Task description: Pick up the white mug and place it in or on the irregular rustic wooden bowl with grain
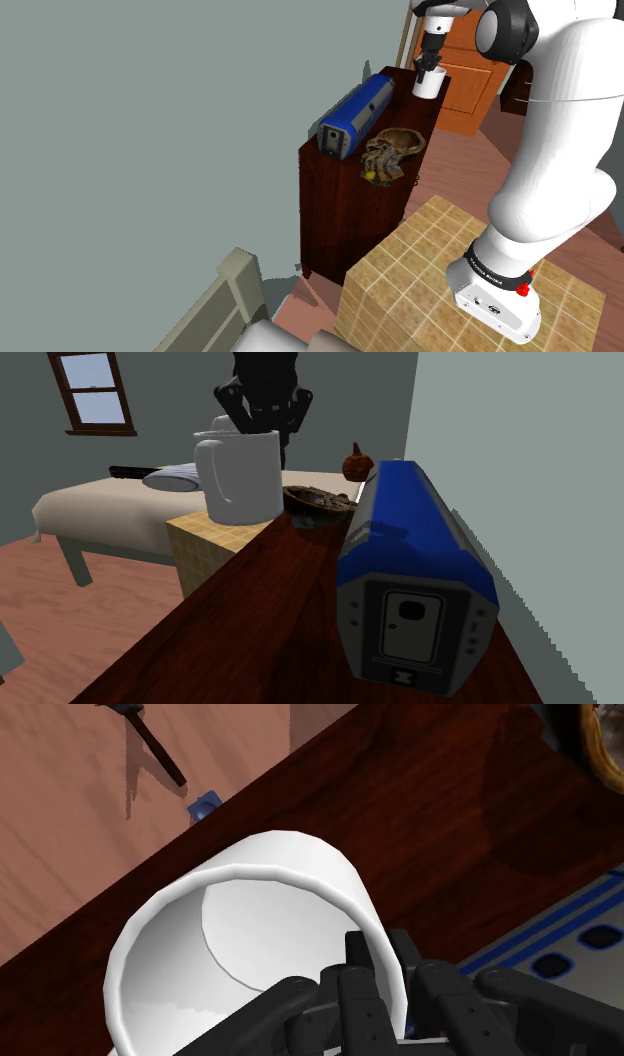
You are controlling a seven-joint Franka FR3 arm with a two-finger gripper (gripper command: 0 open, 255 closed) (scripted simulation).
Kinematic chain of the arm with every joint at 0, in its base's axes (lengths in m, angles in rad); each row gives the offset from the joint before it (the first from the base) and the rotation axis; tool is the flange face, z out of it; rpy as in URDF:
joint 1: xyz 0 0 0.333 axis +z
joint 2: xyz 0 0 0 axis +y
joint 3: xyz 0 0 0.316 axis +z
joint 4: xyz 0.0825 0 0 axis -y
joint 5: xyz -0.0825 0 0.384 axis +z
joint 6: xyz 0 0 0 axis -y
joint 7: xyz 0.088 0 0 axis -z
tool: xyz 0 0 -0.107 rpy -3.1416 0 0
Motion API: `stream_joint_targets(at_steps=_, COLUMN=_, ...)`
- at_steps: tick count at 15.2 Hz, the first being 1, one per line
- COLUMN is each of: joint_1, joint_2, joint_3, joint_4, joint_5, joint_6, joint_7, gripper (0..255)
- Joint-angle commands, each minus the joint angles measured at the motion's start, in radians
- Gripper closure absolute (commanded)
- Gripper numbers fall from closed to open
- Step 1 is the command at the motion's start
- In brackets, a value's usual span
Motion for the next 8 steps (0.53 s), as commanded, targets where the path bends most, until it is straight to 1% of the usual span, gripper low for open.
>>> stream_joint_targets(at_steps=1, joint_1=-0.005, joint_2=0.005, joint_3=-0.001, joint_4=0.037, joint_5=0.001, joint_6=-0.032, joint_7=0.0, gripper=255)
stream_joint_targets(at_steps=8, joint_1=-0.02, joint_2=0.016, joint_3=-0.002, joint_4=0.145, joint_5=0.004, joint_6=-0.129, joint_7=0.003, gripper=255)
